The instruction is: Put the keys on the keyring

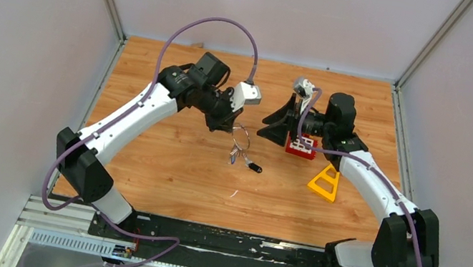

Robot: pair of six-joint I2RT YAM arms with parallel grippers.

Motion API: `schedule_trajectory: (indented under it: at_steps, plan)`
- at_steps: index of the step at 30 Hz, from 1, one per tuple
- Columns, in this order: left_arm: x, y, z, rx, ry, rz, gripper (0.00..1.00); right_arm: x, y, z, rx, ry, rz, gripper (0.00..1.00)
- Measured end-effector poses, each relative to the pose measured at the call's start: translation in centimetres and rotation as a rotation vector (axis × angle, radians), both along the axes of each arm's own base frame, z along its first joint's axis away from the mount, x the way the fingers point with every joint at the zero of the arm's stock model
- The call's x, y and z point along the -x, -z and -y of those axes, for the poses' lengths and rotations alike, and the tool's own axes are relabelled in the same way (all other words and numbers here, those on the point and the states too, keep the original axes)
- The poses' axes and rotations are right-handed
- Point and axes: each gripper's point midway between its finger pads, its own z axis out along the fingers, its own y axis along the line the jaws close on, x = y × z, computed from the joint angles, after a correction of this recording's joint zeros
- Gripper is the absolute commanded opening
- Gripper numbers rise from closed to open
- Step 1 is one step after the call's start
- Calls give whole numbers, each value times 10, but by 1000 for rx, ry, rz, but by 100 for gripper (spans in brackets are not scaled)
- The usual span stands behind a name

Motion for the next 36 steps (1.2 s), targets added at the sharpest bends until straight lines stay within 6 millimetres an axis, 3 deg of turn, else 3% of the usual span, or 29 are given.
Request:
schedule_trajectory:
  at_steps: [11,19,28,36]
  plan:
    - [21,-7,12,69,130,-34,0,24,-3,1,19,-121,130,55]
    - [29,-10,17,111,159,-9,0,47,-10,-19,34,-182,203,54]
    - [25,-8,24,157,103,-11,0,43,0,-26,95,-117,188,53]
    - [24,-14,27,204,53,-5,0,24,12,-23,161,-1,178,45]
